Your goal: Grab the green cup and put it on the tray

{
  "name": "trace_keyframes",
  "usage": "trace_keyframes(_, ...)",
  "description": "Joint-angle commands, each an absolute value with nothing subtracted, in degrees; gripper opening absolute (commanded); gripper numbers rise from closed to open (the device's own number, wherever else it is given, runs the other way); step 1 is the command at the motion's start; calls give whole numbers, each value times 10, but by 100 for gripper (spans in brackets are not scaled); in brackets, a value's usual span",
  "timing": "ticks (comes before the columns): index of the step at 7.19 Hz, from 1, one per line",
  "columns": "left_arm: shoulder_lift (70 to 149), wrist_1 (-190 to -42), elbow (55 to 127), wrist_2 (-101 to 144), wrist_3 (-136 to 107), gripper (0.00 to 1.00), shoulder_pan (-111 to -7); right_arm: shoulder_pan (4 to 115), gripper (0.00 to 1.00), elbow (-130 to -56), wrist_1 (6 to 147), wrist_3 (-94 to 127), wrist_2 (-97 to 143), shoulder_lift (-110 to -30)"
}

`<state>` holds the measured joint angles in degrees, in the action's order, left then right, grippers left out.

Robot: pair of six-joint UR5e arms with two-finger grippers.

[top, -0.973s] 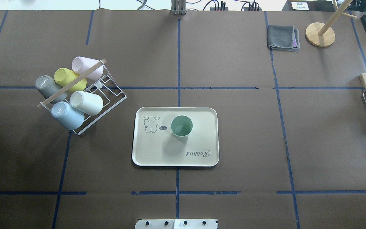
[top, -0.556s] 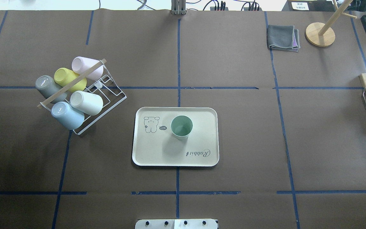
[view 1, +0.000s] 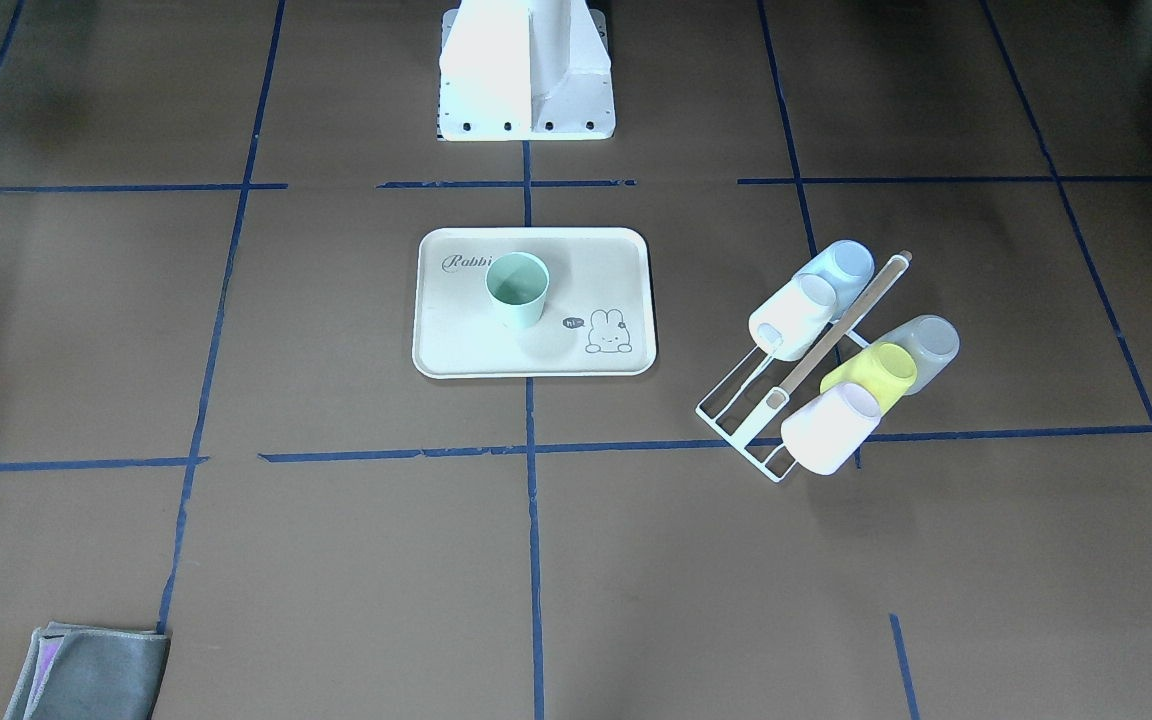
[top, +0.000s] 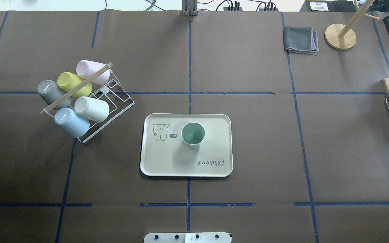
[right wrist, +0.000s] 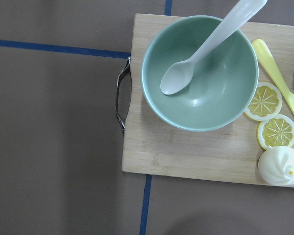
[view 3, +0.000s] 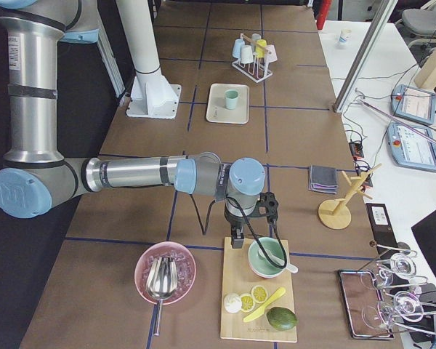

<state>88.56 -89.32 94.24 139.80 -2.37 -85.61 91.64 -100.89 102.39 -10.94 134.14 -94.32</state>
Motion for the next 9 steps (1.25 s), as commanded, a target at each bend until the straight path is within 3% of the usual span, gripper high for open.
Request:
trace_keyframes(1,886,-809,983,1397,-25,100,-857,917,100,-1005,1027,-113,1337,-947)
trace_keyframes(9,840,-814,1030,1359,6,100,-880,917,100,-1000,1021,-113,1338,-951)
